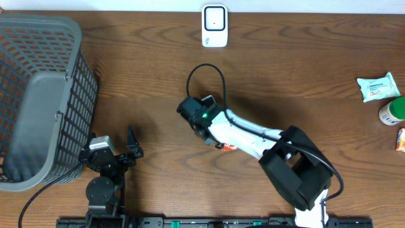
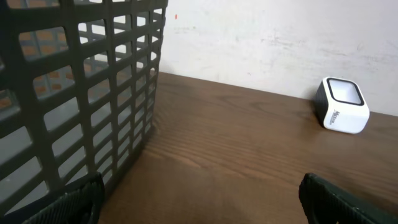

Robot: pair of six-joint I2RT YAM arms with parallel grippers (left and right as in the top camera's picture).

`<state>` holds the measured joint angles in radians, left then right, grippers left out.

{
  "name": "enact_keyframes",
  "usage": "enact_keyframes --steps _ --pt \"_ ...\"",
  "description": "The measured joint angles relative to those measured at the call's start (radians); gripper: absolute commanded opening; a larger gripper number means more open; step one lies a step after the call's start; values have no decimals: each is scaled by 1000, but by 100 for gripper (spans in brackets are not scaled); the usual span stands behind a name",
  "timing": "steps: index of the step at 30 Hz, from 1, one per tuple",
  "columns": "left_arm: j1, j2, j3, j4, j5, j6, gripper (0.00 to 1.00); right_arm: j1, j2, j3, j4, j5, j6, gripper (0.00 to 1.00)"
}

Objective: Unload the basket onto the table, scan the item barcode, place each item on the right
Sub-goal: 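Lift the snack bar and carry it toward the scanner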

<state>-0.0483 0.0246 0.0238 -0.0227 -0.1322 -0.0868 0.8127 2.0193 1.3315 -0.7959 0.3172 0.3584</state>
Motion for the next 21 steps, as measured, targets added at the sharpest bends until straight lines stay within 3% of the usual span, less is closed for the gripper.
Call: enact_keyframes --steps 5,13,21 --pt "0 0 0 0 0 0 100 -106 -74 35 -70 -431 -169 1" --pt "0 0 0 0 0 0 100 -401 -106 43 -187 -1088 -399 1" --pt "0 0 0 0 0 0 100 -520 -71 -8 -187 -1458 -522 1"
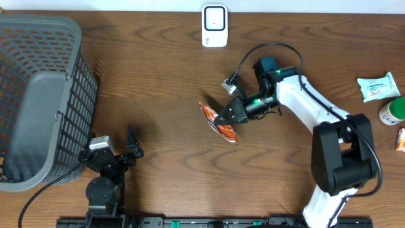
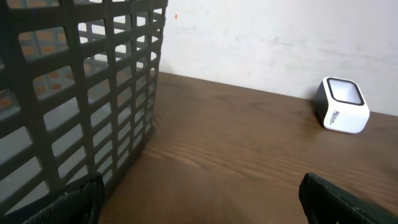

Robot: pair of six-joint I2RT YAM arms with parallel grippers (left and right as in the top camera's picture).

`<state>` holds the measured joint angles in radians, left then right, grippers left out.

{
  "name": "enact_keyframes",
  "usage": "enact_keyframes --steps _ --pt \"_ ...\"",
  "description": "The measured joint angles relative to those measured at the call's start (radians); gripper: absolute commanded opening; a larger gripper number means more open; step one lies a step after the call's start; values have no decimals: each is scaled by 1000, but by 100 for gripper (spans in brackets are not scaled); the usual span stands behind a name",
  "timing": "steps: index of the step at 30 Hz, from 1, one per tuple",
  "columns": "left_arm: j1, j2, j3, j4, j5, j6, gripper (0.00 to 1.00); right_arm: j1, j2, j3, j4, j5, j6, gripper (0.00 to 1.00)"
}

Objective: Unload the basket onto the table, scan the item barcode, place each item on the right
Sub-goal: 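Lift the snack bar and carry it toward the scanner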

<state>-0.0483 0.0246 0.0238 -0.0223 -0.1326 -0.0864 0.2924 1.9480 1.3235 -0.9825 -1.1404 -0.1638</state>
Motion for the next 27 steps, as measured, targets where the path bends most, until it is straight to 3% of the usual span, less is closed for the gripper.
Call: enact_keyframes --steps 11,27 --pt "0 0 0 0 0 0 100 -22 221 -68 101 -304 -51 1" --pt "0 0 0 0 0 0 100 -36 310 -74 103 -376 -24 1"
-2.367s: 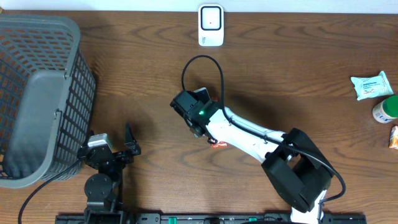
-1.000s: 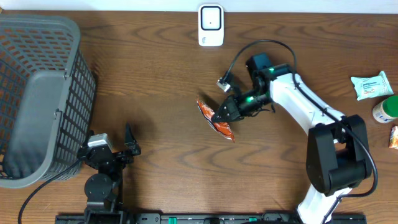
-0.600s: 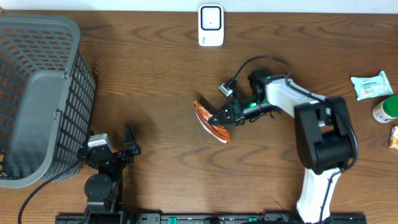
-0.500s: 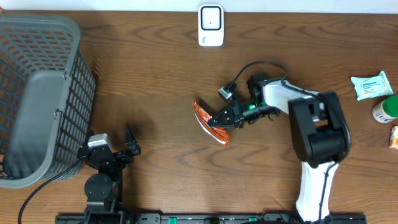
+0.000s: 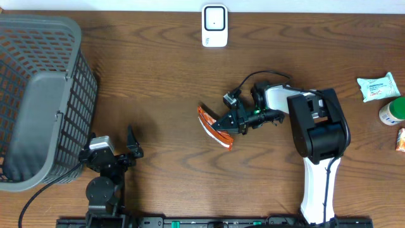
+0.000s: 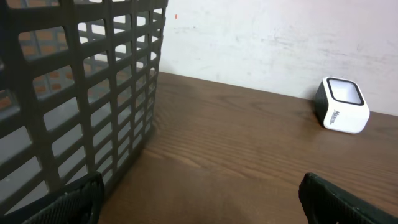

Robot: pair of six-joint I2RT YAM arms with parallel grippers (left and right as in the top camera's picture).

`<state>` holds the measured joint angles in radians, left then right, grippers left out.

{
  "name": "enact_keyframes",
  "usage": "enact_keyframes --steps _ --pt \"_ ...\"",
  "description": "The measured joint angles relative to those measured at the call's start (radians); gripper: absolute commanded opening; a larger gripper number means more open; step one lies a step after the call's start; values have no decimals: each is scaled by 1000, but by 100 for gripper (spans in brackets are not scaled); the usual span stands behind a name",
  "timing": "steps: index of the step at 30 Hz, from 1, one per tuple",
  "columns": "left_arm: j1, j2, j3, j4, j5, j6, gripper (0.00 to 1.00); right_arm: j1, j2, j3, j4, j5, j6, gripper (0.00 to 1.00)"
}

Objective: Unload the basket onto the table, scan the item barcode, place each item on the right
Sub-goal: 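Lift the snack bar and carry it toward the scanner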

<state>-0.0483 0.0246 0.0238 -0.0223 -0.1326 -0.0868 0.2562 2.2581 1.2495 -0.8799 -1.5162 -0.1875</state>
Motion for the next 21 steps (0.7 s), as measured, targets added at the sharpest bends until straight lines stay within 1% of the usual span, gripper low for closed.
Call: enact_keyframes --steps 8,13,17,19,21 --pt "0 0 0 0 0 0 100 -14 0 0 -28 -4 47 1" --pt "0 0 0 0 0 0 100 -11 -18 0 -39 -1 49 1" --pt "0 0 0 0 0 0 100 3 -126 8 -40 52 58 1" --pt "0 0 0 0 0 0 100 21 -201 31 -18 126 83 1" --pt "0 0 0 0 0 0 100 47 -284 72 65 253 134 1"
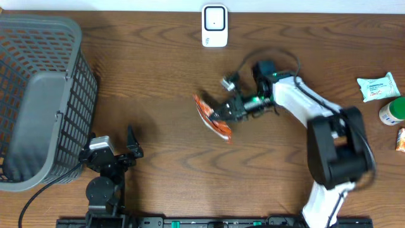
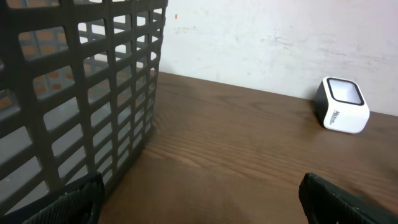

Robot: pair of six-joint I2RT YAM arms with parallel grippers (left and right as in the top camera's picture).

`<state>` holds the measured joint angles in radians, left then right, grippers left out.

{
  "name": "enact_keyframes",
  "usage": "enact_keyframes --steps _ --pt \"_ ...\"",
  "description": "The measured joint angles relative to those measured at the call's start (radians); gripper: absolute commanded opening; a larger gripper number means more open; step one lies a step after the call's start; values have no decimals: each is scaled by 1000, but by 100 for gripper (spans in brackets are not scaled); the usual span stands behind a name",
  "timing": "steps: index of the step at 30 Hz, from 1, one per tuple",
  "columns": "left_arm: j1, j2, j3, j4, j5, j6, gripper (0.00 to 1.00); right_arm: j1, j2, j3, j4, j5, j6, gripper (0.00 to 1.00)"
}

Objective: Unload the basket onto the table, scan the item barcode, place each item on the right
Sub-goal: 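Lift the snack bar and carry it toward the scanner, then hold the snack bar barcode in front of the scanner window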

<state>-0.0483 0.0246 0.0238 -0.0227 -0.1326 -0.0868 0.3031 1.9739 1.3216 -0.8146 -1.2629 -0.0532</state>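
Note:
An orange snack packet [image 1: 212, 117] is held off the table near the middle, with my right gripper [image 1: 223, 114] shut on its right edge. The white barcode scanner [image 1: 214, 25] stands at the far edge, well beyond the packet; it also shows as a white box [image 2: 341, 105] in the left wrist view. My left gripper [image 1: 114, 151] rests near the front left, open, its fingertips [image 2: 78, 199] spread wide with nothing between them.
A grey mesh basket [image 1: 38, 95] fills the left side and looms close [image 2: 81, 93] beside the left gripper. At the right edge lie a wipes packet [image 1: 377, 86], a green-capped bottle [image 1: 393, 111] and an orange item [image 1: 400, 140].
The right gripper with the packet has shifted slightly up and left, toward the scanner, and the arm's elbow has swung outward. The left arm is unchanged.
First the right arm reached across the table middle, the packet barely showing beneath it. Then it held the orange packet up at the centre with the arm swung right. After that the arm folded tighter, and now the packet sits a little nearer the scanner.

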Motion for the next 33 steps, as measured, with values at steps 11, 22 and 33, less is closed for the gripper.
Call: enact_keyframes --steps 11,22,33 --pt "0 0 0 0 0 0 100 92 -134 101 393 594 142 1" --pt "0 1 0 0 0 0 100 91 10 132 993 919 174 1" --pt "0 1 0 0 0 0 100 81 506 784 822 1125 161 1"
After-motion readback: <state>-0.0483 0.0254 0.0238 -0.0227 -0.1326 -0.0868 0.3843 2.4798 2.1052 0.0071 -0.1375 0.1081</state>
